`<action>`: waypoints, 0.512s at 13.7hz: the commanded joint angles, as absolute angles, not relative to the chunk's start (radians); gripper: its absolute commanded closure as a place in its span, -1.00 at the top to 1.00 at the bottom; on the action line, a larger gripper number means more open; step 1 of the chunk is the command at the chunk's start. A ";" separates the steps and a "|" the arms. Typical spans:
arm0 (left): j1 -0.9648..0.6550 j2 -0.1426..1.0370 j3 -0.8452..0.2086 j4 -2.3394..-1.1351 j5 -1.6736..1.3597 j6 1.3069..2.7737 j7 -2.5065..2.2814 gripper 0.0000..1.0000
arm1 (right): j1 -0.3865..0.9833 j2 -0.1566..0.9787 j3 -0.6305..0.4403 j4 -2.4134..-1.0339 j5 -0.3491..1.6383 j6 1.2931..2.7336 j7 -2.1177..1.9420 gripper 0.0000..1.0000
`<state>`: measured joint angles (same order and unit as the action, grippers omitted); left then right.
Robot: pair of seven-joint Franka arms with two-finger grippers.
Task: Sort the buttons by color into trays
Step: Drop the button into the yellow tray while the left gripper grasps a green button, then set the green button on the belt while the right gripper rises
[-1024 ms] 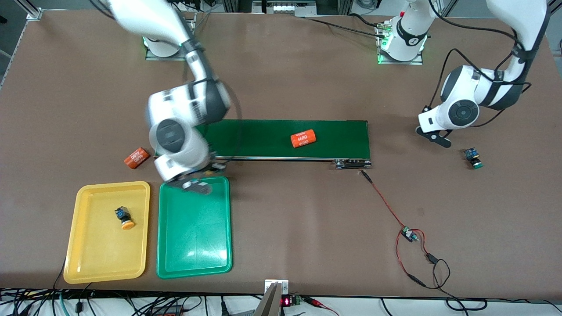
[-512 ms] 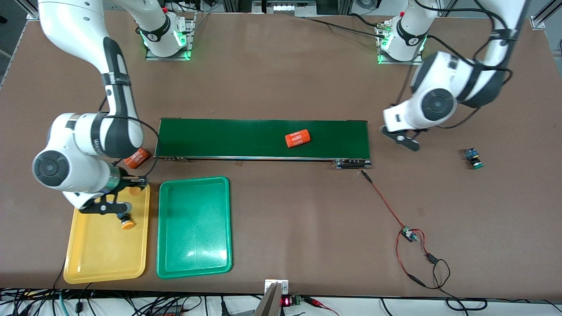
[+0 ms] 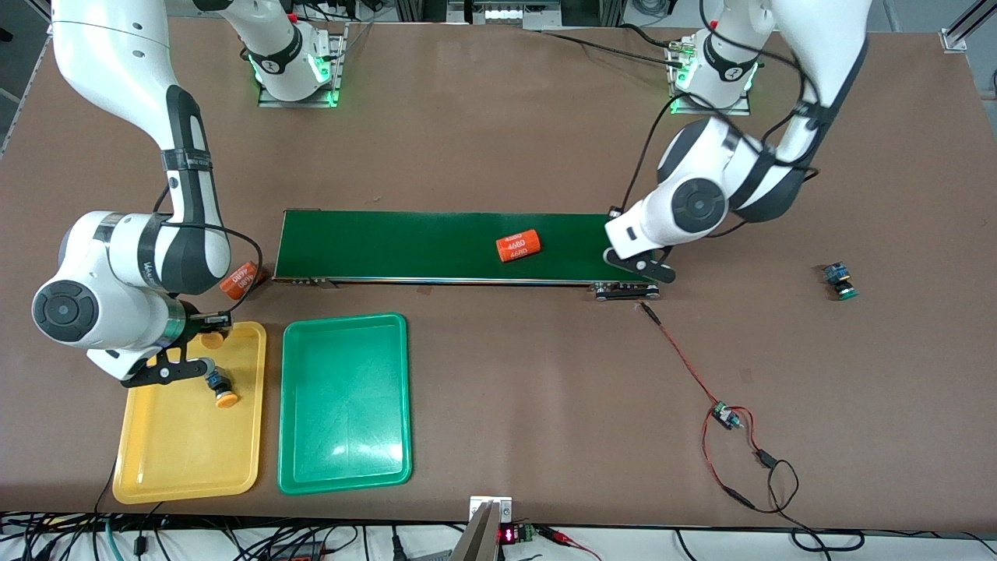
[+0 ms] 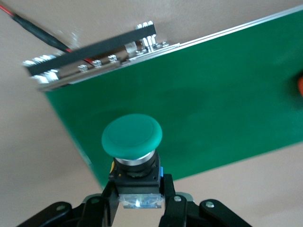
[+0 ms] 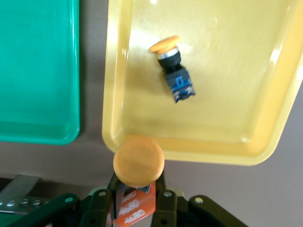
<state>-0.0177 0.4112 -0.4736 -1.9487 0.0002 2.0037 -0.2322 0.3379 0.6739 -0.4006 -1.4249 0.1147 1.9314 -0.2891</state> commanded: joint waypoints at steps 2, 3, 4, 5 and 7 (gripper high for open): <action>-0.048 0.474 -0.465 -1.917 -0.035 2.037 -0.299 -0.60 | 0.258 0.710 -0.383 -1.397 0.101 2.044 -0.516 -1.00; -0.052 0.471 -0.466 -1.917 -0.058 2.034 -0.322 -0.53 | 0.246 0.713 -0.383 -1.397 0.103 2.069 -0.558 -1.00; -0.052 0.465 -0.468 -1.919 -0.058 2.025 -0.331 -0.07 | 0.239 0.716 -0.383 -1.397 0.103 2.088 -0.584 -1.00; -0.051 0.462 -0.477 -1.921 -0.057 2.023 -0.321 0.99 | 0.236 0.722 -0.383 -1.397 0.101 2.111 -0.603 -1.00; -0.043 0.439 -0.495 -1.916 -0.057 2.002 -0.324 1.00 | 0.219 0.739 -0.383 -1.397 0.101 2.167 -0.635 -1.00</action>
<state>-0.0404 0.4680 -0.4877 -1.9311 -0.0375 2.0379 -0.3107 0.2425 0.7197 -0.4005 -1.4244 0.1115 2.1340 -0.5975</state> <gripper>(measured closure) 0.485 0.692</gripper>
